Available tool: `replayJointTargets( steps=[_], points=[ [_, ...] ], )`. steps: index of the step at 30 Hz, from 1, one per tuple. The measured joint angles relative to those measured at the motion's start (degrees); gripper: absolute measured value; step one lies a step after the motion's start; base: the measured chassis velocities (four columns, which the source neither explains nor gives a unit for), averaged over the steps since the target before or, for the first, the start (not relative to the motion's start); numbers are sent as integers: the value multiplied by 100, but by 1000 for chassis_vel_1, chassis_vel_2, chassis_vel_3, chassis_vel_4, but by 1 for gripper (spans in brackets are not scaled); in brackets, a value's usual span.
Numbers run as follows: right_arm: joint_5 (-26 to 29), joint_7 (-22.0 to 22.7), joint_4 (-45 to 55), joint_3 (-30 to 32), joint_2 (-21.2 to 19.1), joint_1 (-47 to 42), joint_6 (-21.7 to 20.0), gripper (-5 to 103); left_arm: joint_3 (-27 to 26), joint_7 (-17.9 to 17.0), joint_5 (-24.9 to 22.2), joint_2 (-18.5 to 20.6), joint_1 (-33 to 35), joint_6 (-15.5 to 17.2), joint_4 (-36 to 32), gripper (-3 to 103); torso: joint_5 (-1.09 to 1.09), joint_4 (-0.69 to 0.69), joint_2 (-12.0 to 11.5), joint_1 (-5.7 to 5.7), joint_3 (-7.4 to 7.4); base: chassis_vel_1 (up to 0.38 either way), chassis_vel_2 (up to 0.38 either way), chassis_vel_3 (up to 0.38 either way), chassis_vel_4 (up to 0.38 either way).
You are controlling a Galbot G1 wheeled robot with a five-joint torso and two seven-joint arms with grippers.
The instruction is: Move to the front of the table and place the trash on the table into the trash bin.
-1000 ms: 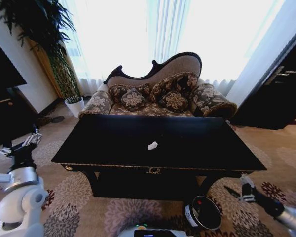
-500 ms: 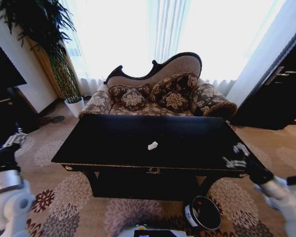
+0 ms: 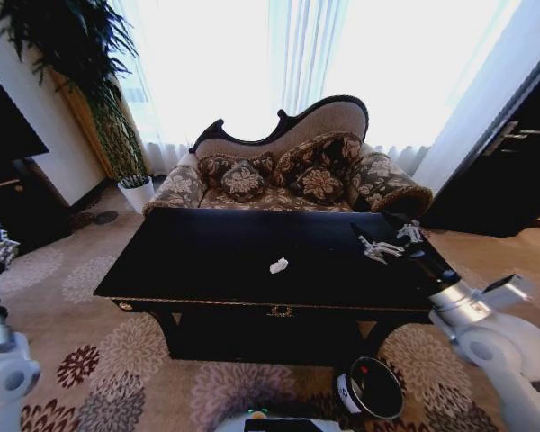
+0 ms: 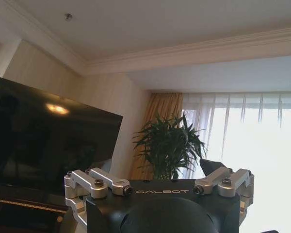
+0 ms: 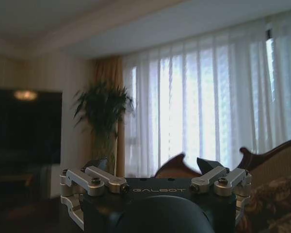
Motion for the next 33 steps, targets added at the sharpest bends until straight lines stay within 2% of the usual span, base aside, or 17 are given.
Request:
replayJointTargets(
  steps=[4, 8, 10, 11, 14, 17, 23, 24, 25, 26, 27, 29, 31, 33],
  points=[
    [-298, 185, 272, -63, -303, -149, -410, 100, 15, 1, -13, 13, -31, -11, 75, 100, 0, 0, 0, 0, 0, 0, 0, 0, 0],
    [-449, 299, 462, -176, -489, -196, -641, 100, 26, 1, -19, 10, -45, -52, 130, 100, 0, 1, 0, 0, 0, 0, 0, 0, 0],
    [-407, 501, 597, -242, -593, -207, -930, 100, 44, -7, -69, -6, -62, -46, 139, 100, 0, 1, 0, 0, 0, 0, 0, 0, 0],
    [-153, 909, 722, -275, -688, -216, -1318, 100, 92, -65, -176, -10, -95, 18, 121, 100, -1, 2, 0, 0, 0, 0, 0, 0, 0],
    [81, 1292, 754, -297, -731, -292, -1542, 100, 201, -119, -265, 11, -148, 95, 108, 100, 0, 1, 0, 0, 0, 0, 0, 0, 0],
    [2, 1624, 757, -562, -767, -353, -1598, 100, 283, -136, -303, 57, -166, 121, 118, 100, 1, -1, 0, 0, 0, 0, 0, 0, 0],
    [-461, 1670, 747, -1255, -1037, -108, -1638, 100, 290, -151, -232, 114, -144, 87, 184, 100, 0, -1, 0, 0, 0, 0, 0, 0, 0],
    [-489, 1734, 738, -1512, -1213, 94, -1685, 100, 290, -145, -193, 123, -122, 46, 207, 100, 0, 1, 0, 0, 0, 0, 0, 0, 0],
    [-438, 1807, 549, -1940, -1623, 431, -1641, 100, 248, -149, -239, 163, -97, 25, 242, 100, 0, 0, 0, 0, 0, 0, 0, 0, 0],
    [-443, 1805, 428, -2146, -1776, 603, -1538, 100, 228, -151, -264, 187, -100, 24, 267, 100, 1, 0, 0, 0, 0, 0, 0, 0, 0],
    [-443, 1805, 428, -2146, -1776, 603, -1538, 100, 228, -151, -264, 187, -100, 24, 267, 100, 1, 0, 0, 0, 0, 0, 0, 0, 0],
    [-606, 1752, 108, -2679, -2092, 996, -1222, 100, 197, -198, -347, 228, -114, 37, 289, 100, 1, 2, -1, 0, 0, 0, 0, 0, 0],
    [-637, 1729, 28, -2800, -2167, 1075, -1164, 100, 204, -215, -372, 235, -121, 58, 287, 100, 1, 3, -1, 0, 0, 0, 0, 0, 0],
    [-694, 1708, -198, -3178, -2320, 1298, -1070, 100, 260, -236, -402, 237, -128, 113, 248, 100, -1, 1, -1, 1, 0, 0, 0, 0, 0]
  ],
)
